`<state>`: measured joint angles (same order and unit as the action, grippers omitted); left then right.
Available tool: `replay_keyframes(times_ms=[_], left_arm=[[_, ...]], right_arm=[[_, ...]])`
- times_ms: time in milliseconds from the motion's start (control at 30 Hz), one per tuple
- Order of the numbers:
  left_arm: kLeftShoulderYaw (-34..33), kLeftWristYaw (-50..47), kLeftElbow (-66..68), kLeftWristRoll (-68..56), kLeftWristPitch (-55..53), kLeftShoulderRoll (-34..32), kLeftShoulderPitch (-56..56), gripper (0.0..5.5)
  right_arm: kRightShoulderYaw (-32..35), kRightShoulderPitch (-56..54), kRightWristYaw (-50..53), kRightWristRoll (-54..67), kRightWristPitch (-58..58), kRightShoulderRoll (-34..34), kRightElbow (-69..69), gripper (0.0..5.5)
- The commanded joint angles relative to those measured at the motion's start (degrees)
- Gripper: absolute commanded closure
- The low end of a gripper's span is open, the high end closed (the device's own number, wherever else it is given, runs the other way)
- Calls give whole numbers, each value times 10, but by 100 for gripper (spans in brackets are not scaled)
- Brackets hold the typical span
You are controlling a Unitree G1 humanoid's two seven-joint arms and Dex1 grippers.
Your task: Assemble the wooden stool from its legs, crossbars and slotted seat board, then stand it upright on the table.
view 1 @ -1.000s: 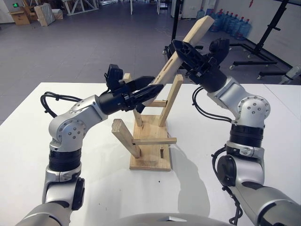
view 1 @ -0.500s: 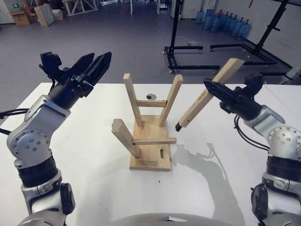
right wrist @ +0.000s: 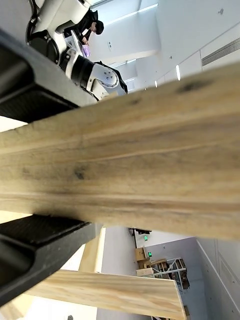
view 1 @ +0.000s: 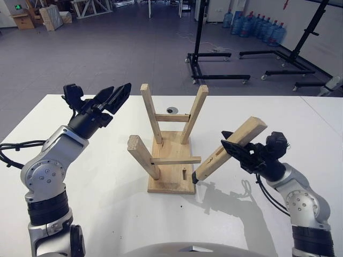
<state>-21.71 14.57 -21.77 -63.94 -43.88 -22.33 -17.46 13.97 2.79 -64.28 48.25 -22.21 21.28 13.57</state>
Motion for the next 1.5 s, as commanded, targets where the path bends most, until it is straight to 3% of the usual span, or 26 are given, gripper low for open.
replay_keyframes(times_ms=[33, 367, 600, 1500], left_arm=[[5, -2, 9, 8, -1, -11, 5, 10], [13, -10, 14, 9, 0, -9, 11, 10], [22, -15, 8, 10, 6, 4, 17, 10], [47, -3, -2, 28, 26, 18, 34, 10]], right_arm=[[-52, 15, -12, -72, 79, -22, -12, 335], [-85, 20, -11, -81, 139, -33, -38, 336], [-70, -31, 15, -61, 121, -23, -66, 336], [-116, -35, 4, -68, 105, 27, -2, 337]])
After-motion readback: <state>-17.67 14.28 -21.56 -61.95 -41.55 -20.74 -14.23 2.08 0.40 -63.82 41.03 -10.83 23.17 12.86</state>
